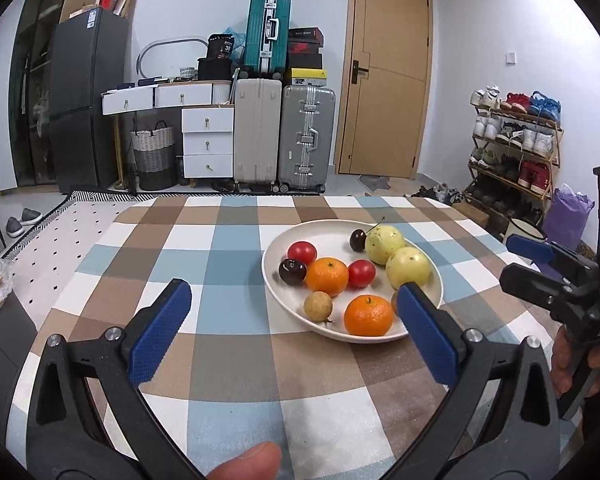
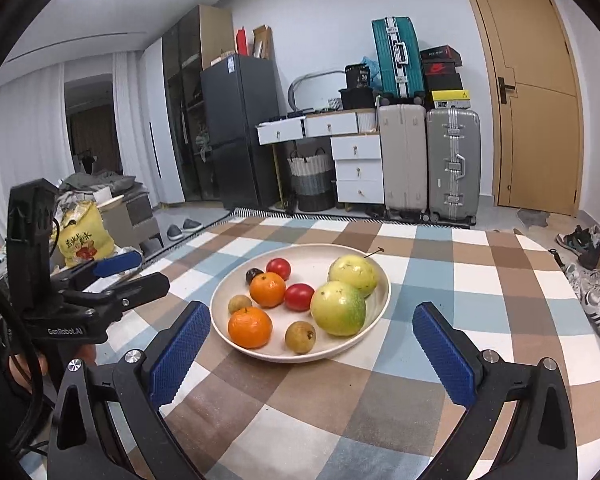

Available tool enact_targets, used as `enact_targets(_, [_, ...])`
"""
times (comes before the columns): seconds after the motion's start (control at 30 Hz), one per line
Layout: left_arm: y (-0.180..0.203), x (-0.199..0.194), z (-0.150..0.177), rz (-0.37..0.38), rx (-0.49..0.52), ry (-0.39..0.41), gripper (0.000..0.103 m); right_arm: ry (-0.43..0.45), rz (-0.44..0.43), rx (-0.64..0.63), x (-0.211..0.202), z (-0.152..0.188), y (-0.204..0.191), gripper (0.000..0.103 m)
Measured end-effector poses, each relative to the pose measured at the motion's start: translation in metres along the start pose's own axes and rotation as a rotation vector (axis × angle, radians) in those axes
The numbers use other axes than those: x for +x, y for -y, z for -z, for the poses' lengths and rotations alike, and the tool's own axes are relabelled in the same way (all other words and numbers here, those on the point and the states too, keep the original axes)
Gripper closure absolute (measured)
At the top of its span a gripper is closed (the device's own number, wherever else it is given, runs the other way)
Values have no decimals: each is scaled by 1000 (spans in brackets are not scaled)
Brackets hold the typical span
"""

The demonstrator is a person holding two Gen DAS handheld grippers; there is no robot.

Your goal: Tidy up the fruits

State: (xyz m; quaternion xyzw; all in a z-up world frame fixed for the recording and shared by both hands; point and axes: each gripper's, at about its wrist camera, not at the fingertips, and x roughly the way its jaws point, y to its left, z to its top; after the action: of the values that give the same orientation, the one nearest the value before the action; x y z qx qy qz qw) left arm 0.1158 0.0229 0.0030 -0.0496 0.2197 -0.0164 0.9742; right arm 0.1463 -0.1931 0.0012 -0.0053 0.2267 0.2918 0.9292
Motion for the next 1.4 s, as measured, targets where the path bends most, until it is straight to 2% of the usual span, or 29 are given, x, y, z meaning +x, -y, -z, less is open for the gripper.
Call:
enact_targets(0.27, [0, 2, -2, -11, 5, 2, 1, 1, 23, -31, 0, 0, -6, 0])
enact_targets(1.4, [-4, 4, -3, -12, 0, 7, 1, 7, 23, -6, -1, 0, 0, 0])
